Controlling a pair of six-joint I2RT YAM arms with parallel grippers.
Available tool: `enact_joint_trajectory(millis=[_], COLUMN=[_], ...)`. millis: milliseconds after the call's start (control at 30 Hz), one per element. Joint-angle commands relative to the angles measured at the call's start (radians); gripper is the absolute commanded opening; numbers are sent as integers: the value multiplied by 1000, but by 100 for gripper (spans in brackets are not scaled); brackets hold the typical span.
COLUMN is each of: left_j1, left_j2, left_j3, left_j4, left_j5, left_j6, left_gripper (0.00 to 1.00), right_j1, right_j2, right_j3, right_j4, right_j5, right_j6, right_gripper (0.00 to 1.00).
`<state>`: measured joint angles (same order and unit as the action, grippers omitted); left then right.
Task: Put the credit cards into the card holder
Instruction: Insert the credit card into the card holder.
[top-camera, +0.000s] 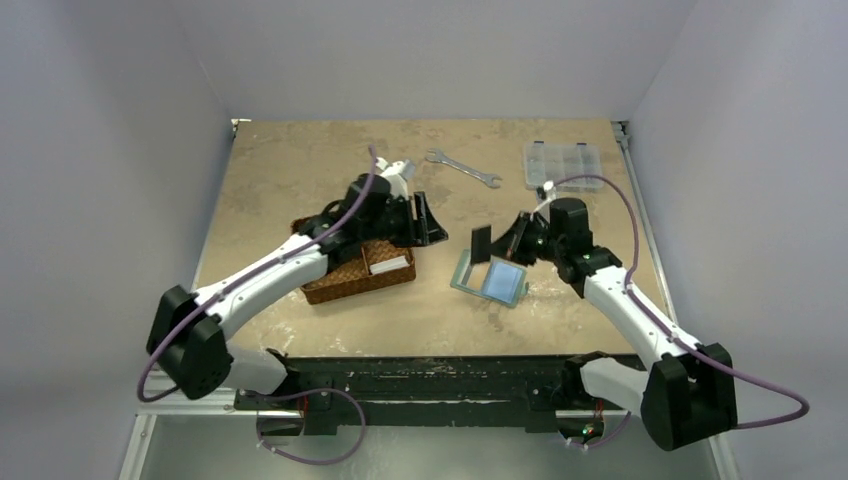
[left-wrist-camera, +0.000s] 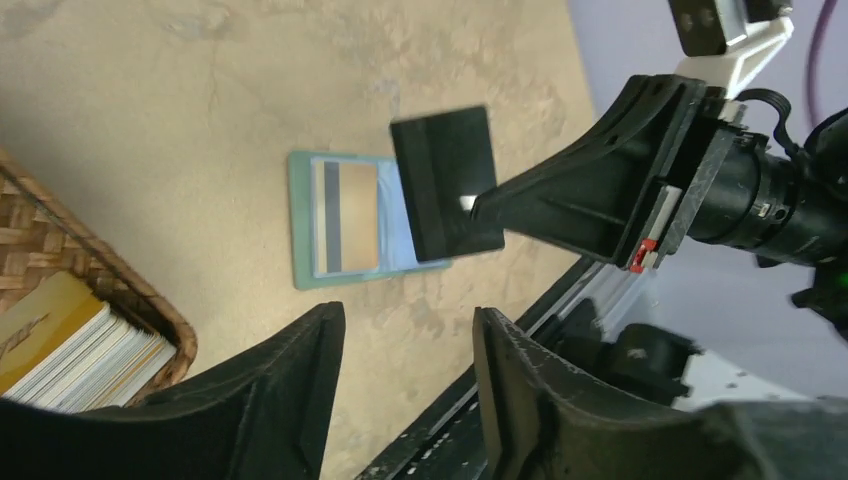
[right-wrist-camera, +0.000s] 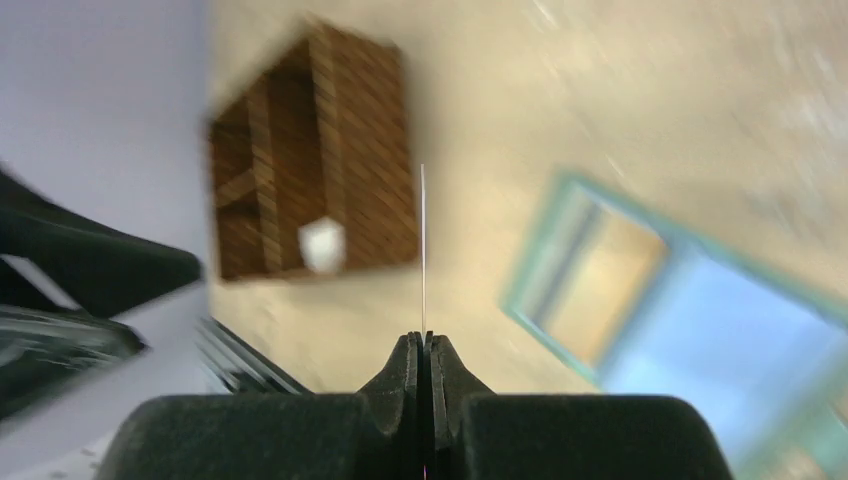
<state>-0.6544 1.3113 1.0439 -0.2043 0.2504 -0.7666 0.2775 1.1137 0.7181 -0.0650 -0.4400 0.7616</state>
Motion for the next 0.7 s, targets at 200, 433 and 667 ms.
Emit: enact_joint_trajectory(millis=[200,433,667], left_j1=[-151,-160,-160], left_j2=[359,560,633], left_j3=[170,245,244], left_j4=[164,210,206], left_j5=[25,34,-3], left_j6=[85,123,144], left_gripper=[13,0,0], right_j1=[-135,-220,-257], right_j2=[-136,-83,-108], right_j3=[-257,-355,-414], right_j4=[-304,-125,-26], right_j5=[-130,-191,-256], right_j6=[-83,-101,-93], right_gripper=[0,0,0])
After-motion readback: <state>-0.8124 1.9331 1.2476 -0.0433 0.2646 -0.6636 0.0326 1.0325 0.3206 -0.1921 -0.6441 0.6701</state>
